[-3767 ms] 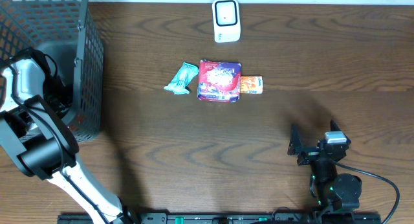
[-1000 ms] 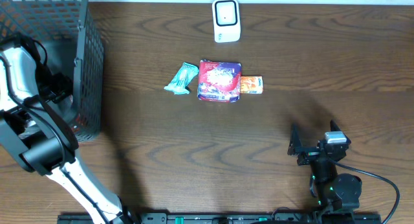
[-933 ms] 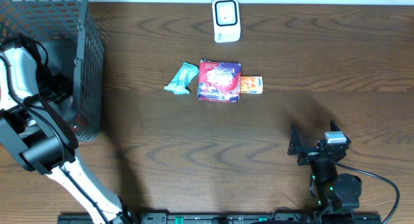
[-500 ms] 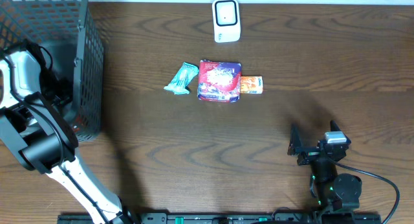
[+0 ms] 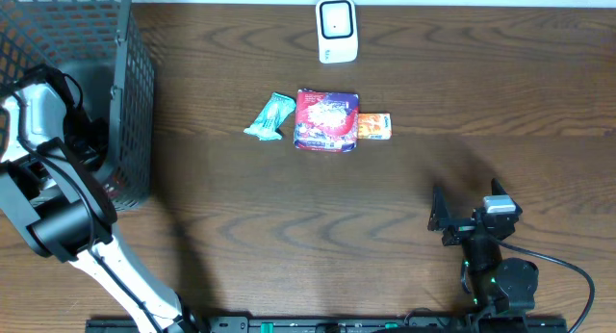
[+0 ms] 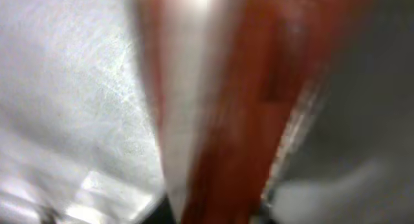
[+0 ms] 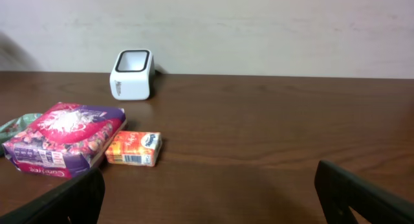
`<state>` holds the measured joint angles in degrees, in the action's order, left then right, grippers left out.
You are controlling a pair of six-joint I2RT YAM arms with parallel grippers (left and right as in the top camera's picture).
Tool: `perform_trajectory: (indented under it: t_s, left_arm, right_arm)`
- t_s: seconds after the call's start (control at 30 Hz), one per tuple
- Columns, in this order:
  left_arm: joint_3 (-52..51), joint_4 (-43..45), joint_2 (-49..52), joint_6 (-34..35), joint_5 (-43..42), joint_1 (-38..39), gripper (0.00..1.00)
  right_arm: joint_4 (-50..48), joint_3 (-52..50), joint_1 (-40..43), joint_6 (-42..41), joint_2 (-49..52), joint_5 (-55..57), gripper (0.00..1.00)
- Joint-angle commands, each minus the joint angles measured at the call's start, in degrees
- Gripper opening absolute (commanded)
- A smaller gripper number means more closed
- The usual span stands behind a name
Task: Scan the item barcode
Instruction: 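Grasp the red snack bar in the basket with the left gripper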
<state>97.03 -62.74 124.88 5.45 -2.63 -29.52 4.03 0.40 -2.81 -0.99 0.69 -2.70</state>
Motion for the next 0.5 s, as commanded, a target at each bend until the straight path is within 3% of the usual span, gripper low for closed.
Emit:
perform_trajectory:
  t_s: [0.0,0.23,0.47]
  left_arm:
    - [-2.2,0.5,1.8,0.3,1.5,-0.2,0.07]
    - [4.0,-3.3,-2.2,1.2,0.4,-0.2,0.07]
    - [6.5,-0.7,-15.0,1.3,-5.9,-0.2,0.07]
  right_arm:
    - [0.2,0.0,0.5,-0.2,-0.2,0.5,0.99]
    - [0.2,0.0,0.5,-0.2,-0.2,0.5,0.99]
    - [0.2,0.0,0.5,-0.2,-0.2,0.5,0.99]
